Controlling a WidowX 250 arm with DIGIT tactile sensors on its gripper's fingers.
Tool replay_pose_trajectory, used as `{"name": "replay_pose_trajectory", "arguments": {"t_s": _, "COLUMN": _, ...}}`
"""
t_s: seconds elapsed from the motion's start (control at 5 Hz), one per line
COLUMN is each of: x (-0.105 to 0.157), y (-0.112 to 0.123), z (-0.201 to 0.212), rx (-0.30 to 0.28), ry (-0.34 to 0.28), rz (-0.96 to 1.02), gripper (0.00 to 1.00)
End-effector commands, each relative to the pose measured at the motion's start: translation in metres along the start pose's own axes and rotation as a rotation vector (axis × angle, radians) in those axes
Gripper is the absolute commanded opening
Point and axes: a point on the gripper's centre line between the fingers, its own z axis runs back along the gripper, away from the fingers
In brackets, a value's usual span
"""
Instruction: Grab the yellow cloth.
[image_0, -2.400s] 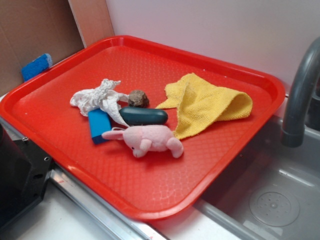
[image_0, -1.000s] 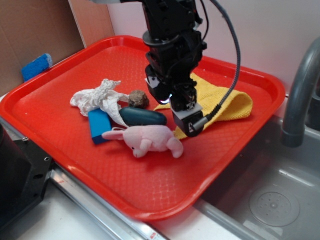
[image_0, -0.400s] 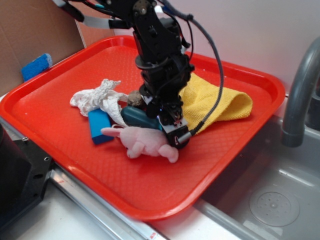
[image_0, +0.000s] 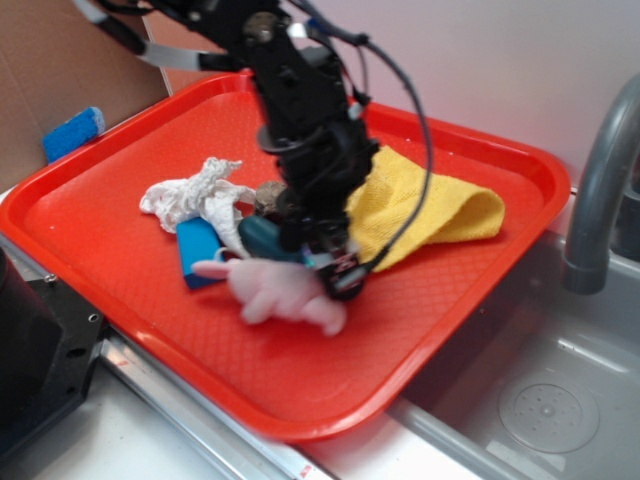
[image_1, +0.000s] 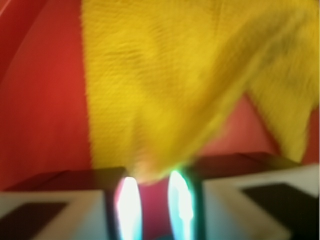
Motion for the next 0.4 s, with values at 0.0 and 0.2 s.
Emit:
{"name": "replay_pose_trajectory", "arguments": {"t_s": 0.0, "x": -0.078, "y": -0.004, "z": 0.094, "rx": 0.063, "ry": -0.089, "rz": 0.195, "gripper": 0.0}}
{"name": "replay_pose_trajectory", "arguments": {"t_s": 0.2, "x": -0.036, "y": 0.026, "z": 0.146, "rx": 0.046, "ry": -0.042, "rz": 0.322, "gripper": 0.62}}
